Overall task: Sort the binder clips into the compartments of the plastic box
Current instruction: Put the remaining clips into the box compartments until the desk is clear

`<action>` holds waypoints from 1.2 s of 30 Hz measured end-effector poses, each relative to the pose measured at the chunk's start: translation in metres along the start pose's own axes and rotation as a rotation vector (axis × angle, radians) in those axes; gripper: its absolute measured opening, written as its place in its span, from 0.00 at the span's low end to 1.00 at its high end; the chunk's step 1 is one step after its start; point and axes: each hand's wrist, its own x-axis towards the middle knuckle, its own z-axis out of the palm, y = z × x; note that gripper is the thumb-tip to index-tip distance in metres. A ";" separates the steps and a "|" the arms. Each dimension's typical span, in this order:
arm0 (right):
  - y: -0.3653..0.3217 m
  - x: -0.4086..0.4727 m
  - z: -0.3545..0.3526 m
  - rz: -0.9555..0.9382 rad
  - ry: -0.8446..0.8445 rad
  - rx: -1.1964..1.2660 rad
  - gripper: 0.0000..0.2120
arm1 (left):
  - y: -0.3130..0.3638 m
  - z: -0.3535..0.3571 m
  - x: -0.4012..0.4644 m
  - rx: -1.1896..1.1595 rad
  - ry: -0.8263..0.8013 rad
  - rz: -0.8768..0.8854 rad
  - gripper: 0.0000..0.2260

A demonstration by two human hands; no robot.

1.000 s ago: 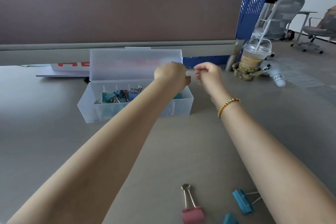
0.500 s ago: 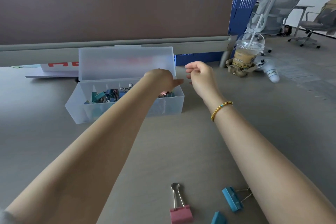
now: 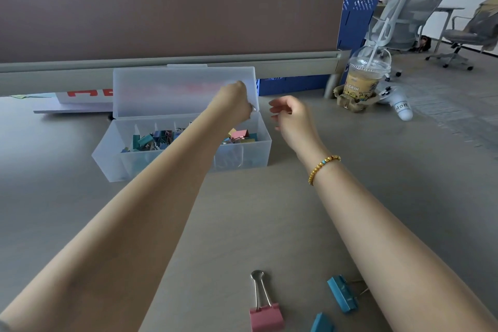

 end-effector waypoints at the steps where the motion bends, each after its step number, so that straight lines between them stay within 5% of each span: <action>1: 0.001 0.000 0.000 0.003 -0.004 0.003 0.16 | -0.003 -0.002 0.000 -0.047 0.040 -0.020 0.08; 10: -0.003 -0.002 0.013 -0.038 -0.056 -0.064 0.13 | 0.005 0.009 -0.009 0.033 -0.026 -0.045 0.14; 20: 0.000 -0.008 0.011 -0.036 -0.090 -0.118 0.17 | -0.033 -0.013 -0.029 -0.007 -0.353 0.273 0.13; 28: -0.005 -0.015 0.009 -0.045 -0.081 -0.107 0.16 | -0.038 -0.010 -0.028 -0.074 -0.091 0.214 0.16; 36: -0.004 -0.015 0.012 -0.068 -0.078 -0.082 0.17 | -0.038 -0.001 -0.023 0.247 0.032 0.091 0.20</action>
